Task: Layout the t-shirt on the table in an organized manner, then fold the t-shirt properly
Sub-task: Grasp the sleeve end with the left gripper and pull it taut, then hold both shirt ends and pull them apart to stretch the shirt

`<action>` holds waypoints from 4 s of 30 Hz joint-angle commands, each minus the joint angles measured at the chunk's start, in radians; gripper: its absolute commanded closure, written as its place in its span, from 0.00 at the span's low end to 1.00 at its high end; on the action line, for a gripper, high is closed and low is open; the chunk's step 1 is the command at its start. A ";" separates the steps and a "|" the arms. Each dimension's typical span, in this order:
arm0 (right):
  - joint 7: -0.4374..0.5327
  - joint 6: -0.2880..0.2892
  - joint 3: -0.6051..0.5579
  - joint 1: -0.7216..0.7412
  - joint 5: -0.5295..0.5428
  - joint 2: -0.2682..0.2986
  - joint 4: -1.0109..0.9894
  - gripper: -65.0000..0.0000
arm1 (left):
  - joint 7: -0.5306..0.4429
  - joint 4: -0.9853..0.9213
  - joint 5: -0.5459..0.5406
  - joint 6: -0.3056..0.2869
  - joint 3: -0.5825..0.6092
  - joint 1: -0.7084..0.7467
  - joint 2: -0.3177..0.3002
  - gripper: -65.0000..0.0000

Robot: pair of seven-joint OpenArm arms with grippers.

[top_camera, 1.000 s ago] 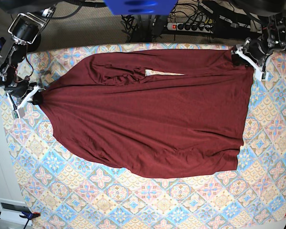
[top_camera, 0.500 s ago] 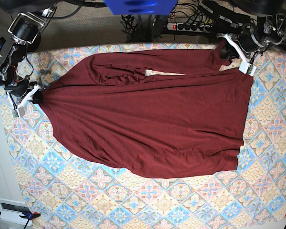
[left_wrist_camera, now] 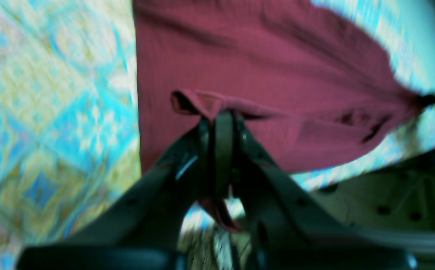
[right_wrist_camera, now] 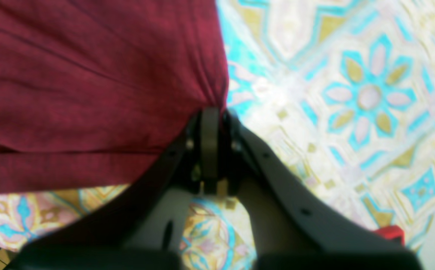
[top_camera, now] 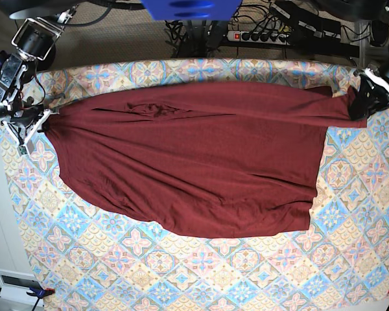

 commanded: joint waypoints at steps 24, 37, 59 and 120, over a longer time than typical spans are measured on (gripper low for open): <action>0.012 0.001 0.008 0.012 0.007 0.011 0.022 1.00 | 0.095 -0.192 0.594 -0.001 0.223 -0.361 0.164 1.00; 0.009 0.001 0.007 0.012 0.009 0.011 0.024 1.00 | 0.095 -0.394 0.714 -0.001 0.241 -0.356 0.129 1.00; 0.004 0.001 0.005 0.010 0.047 0.011 0.024 1.00 | 0.093 -0.419 0.712 -0.002 0.404 -0.293 0.009 0.50; -0.028 0.001 0.005 -0.056 0.048 0.011 0.120 1.00 | 0.044 -0.348 0.520 -0.007 0.347 -0.341 0.050 1.00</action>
